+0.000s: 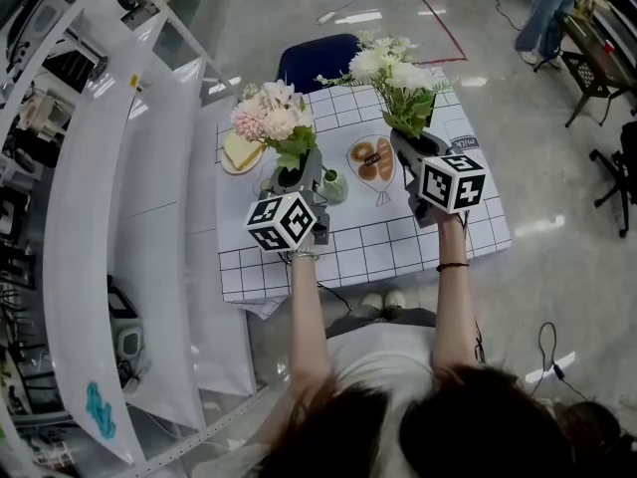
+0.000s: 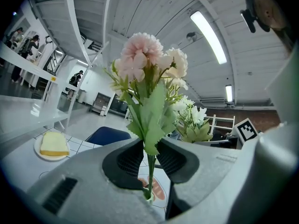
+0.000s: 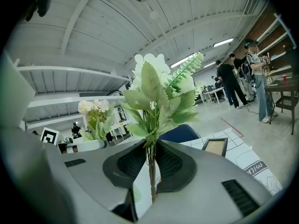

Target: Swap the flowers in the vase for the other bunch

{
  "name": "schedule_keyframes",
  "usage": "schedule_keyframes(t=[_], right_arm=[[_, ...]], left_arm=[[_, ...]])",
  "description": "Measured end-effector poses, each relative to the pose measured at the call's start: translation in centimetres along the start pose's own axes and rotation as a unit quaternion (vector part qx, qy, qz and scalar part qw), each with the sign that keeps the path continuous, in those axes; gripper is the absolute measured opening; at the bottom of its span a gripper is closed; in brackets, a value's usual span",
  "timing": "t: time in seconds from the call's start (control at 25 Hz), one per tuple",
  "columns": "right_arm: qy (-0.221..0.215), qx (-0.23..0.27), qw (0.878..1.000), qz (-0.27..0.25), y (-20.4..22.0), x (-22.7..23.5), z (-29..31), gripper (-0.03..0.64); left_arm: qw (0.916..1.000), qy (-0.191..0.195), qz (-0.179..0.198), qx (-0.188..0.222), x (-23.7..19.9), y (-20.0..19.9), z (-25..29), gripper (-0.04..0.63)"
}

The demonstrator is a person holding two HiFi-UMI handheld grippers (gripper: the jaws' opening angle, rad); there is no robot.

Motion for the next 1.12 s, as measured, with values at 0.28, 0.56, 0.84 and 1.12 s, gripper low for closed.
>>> schedule_keyframes(t=[0.28, 0.56, 0.84, 1.12], right_arm=[[0.002, 0.001, 1.000, 0.004, 0.1, -0.2, 0.1, 0.057], [-0.002, 0.004, 1.000, 0.007, 0.1, -0.5, 0.3, 0.057], [-0.010, 0.004, 1.000, 0.007, 0.1, -1.0, 0.8, 0.057], [-0.018, 0.001, 1.000, 0.006, 0.2, -1.8, 1.2, 0.057]], left_arm=[[1.0000, 0.000, 0.002, 0.005, -0.1, -0.6, -0.3, 0.092], [0.9997, -0.002, 0.012, 0.022, -0.1, -1.6, -1.0, 0.091], [0.9992, -0.009, 0.021, 0.032, -0.3, -2.6, -2.0, 0.092], [0.9987, -0.020, 0.026, 0.040, -0.8, -3.3, -3.4, 0.092]])
Point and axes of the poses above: the fingertips, and each gripper's own axes: z forward along the fingers, x to its right, y out of its underside, the point moved 10 cm from there along -z, backward along the fingers, and after that the axes turned 3 degrees about -z, right-handed, at the moved point
